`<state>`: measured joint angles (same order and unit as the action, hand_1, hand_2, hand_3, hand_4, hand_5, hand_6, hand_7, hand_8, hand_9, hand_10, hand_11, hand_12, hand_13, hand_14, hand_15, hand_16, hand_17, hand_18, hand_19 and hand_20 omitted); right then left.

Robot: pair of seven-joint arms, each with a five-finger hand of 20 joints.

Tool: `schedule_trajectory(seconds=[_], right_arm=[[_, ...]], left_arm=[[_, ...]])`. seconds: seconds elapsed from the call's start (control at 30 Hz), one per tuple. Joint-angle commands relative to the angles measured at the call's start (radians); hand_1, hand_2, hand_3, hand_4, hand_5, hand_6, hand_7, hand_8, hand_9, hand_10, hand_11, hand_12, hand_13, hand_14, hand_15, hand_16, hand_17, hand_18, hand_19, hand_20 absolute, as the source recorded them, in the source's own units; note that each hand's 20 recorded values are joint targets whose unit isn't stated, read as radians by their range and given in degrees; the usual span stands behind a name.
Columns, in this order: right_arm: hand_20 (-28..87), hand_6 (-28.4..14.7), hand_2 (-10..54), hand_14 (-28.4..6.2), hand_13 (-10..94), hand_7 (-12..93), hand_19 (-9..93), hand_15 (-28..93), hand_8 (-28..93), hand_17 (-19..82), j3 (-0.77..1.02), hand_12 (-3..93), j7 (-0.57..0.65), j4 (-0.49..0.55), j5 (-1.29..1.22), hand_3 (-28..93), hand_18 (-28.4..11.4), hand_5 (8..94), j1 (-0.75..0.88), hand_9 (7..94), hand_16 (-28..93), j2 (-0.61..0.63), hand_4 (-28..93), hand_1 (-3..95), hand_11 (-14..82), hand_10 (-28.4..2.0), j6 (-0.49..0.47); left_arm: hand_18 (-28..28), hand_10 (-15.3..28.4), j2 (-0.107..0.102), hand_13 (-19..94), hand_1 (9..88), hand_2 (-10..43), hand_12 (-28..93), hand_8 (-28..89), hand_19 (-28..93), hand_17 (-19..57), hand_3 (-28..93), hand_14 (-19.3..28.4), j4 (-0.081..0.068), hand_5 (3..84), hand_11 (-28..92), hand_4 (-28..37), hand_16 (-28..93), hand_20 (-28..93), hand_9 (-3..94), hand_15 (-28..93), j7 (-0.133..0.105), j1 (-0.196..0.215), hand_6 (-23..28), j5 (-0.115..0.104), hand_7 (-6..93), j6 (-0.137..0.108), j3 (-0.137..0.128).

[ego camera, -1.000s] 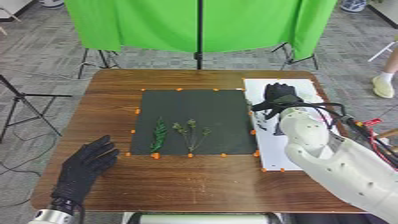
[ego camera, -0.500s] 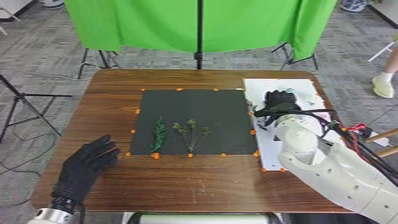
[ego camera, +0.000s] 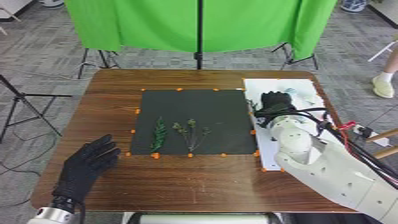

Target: Arrange flowers

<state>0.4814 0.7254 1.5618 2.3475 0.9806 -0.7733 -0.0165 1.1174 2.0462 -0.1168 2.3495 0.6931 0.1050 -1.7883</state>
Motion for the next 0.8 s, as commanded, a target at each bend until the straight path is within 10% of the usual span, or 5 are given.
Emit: schedule_trajectory(seconds=[0.03,0.2,0.8], right_arm=[[53,1.6,-9.5,-6.5,80,42,93,74,-16,47,-0.040,33.6,0.019,-0.015,0.054,60,-20.7,78.1,0.003,85.1,32,-0.013,-28,32.6,50.8,-8.6,-0.125],[54,0.9,-9.5,-7.3,77,42,93,76,-15,45,-0.040,34.4,0.007,-0.022,0.025,63,-21.2,74.3,-0.014,81.5,34,-0.016,-28,20.9,51.0,-10.0,-0.152],[53,1.4,-9.4,-7.5,78,40,93,76,-16,45,0.086,33.6,-0.075,-0.045,-0.192,63,-20.9,78.1,0.063,84.8,33,-0.043,-28,33.4,49.8,-9.2,-0.220]], left_arm=[[21.0,13.1,0.004,26,24.1,1.3,17,-9,50,-8.0,70,15.6,-0.008,38.5,25,-26.4,-1,8,33.6,37,0.014,0.009,4.9,0.000,19.0,0.011,0.004],[20.9,13.0,0.013,26,24.1,1.2,17,-8,50,-8.0,70,15.6,-0.008,38.5,25,-26.3,-1,8,33.6,37,0.017,0.011,4.9,0.005,19.0,0.014,0.000],[20.9,13.1,0.014,26,24.1,1.2,17,-9,50,-8.0,70,15.7,-0.006,38.4,25,-26.3,-1,8,33.6,37,0.006,0.019,4.8,0.004,19.2,0.009,0.003]])
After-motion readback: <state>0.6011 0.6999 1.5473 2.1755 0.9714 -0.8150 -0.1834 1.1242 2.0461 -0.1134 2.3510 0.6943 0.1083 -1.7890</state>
